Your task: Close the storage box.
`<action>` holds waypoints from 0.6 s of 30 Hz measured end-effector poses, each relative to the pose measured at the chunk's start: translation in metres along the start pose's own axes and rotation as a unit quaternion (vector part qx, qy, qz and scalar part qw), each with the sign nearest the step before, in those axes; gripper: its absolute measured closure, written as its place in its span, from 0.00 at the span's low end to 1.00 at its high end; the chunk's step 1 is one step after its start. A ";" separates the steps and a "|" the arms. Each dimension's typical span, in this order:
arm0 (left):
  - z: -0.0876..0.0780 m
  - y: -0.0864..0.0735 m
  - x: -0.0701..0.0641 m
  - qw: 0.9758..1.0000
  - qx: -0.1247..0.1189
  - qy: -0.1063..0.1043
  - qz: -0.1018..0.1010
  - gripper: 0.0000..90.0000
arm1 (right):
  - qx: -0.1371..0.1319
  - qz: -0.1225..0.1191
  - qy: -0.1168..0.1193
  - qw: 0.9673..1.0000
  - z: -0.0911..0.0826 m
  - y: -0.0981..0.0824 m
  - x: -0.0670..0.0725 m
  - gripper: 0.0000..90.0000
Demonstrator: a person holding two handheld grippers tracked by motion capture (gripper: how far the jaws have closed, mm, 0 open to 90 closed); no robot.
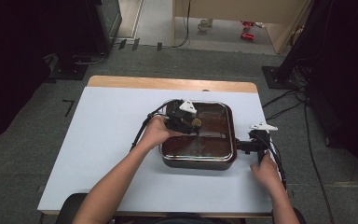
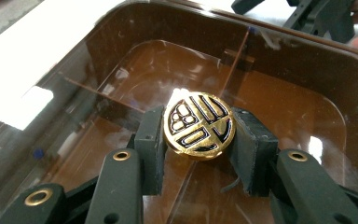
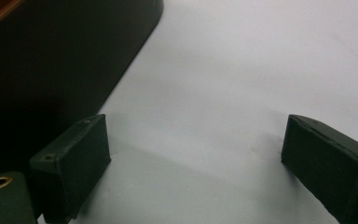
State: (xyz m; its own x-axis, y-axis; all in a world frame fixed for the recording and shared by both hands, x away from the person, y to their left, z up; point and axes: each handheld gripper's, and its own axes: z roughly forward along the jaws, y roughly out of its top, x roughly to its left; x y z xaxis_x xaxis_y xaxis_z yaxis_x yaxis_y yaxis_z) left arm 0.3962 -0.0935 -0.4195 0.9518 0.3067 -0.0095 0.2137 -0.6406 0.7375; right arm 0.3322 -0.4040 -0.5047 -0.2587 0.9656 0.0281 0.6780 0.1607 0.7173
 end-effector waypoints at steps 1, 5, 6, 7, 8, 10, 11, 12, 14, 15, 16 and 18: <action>0.000 0.000 0.000 1.000 0.000 0.000 0.000 0.66 | 0.000 0.000 0.000 1.000 0.000 0.000 0.000 0.08; 0.006 0.001 -0.004 1.000 0.000 -0.004 -0.002 0.66 | -0.001 -0.001 0.000 1.000 0.000 0.000 0.000 0.08; 0.006 0.001 -0.004 1.000 0.000 -0.004 -0.002 0.66 | -0.001 -0.001 0.000 1.000 0.000 0.000 0.000 0.08; 0.008 0.002 -0.005 1.000 0.000 0.000 -0.003 0.66 | -0.001 -0.001 0.000 1.000 0.000 0.000 0.000 0.08; 0.008 0.001 -0.006 1.000 -0.004 0.000 -0.007 0.66 | -0.001 -0.001 0.000 1.000 0.000 0.000 0.000 0.08; 0.008 0.000 -0.005 1.000 -0.007 -0.002 -0.011 0.66 | -0.001 -0.001 0.000 1.000 0.000 0.000 0.000 0.08; 0.008 0.000 -0.005 1.000 -0.010 -0.003 -0.015 0.66 | -0.001 -0.001 0.000 1.000 0.000 0.000 0.000 0.08; 0.009 0.001 -0.007 1.000 -0.013 -0.001 -0.015 0.66 | -0.001 -0.001 0.000 1.000 0.000 0.000 0.000 0.08; 0.011 0.001 -0.008 1.000 -0.012 0.002 -0.013 0.66 | -0.001 -0.001 0.000 1.000 0.000 0.000 0.000 0.08; 0.013 0.000 -0.008 1.000 -0.013 0.003 -0.016 0.66 | 0.000 -0.001 0.000 1.000 0.000 0.000 0.000 0.08; 0.013 0.000 -0.008 1.000 -0.013 0.003 -0.016 0.66 | -0.001 -0.001 0.000 1.000 0.000 0.000 0.000 0.08; 0.013 -0.002 -0.006 1.000 -0.018 0.000 -0.021 0.66 | 0.000 -0.001 0.000 1.000 0.000 0.000 0.000 0.08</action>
State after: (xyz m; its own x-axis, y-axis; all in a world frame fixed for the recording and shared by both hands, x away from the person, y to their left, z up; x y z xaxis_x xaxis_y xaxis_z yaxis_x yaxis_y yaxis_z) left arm 0.3925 -0.1035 -0.4299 0.9422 0.3325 -0.0408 0.2450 -0.6010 0.7608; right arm 0.3323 -0.4040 -0.5047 -0.2596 0.9654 0.0266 0.6769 0.1622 0.7180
